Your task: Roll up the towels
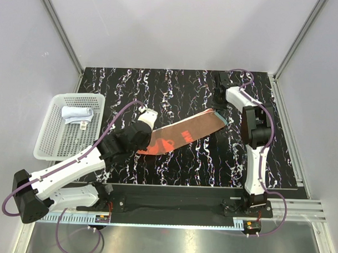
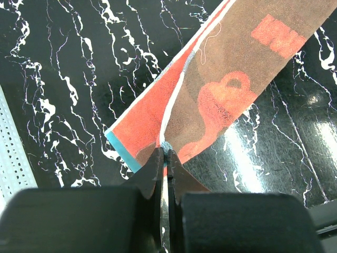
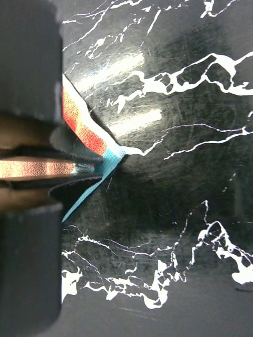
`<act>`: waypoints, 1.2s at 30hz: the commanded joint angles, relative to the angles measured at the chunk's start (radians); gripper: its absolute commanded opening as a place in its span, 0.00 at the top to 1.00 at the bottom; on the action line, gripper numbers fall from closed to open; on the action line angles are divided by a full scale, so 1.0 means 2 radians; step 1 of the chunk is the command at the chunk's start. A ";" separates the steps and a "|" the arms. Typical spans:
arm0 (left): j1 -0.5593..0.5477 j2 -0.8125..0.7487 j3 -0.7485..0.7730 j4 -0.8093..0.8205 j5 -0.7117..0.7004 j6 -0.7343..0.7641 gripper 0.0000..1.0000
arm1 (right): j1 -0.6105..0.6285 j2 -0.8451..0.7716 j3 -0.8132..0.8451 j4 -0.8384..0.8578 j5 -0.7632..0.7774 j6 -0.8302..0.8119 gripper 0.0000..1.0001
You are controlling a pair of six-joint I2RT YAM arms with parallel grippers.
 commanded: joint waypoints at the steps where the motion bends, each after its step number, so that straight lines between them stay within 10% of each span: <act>1: -0.001 0.002 0.012 0.006 -0.013 0.002 1.00 | 0.008 -0.039 -0.007 0.013 -0.001 0.003 0.87; 21: -0.001 -0.031 0.032 -0.003 -0.010 -0.014 1.00 | 0.008 -0.221 -0.110 -0.046 0.037 0.000 0.97; 36: -0.003 -0.163 0.132 -0.103 0.073 -0.014 1.00 | 0.008 -0.638 -0.234 -0.173 0.060 0.076 1.00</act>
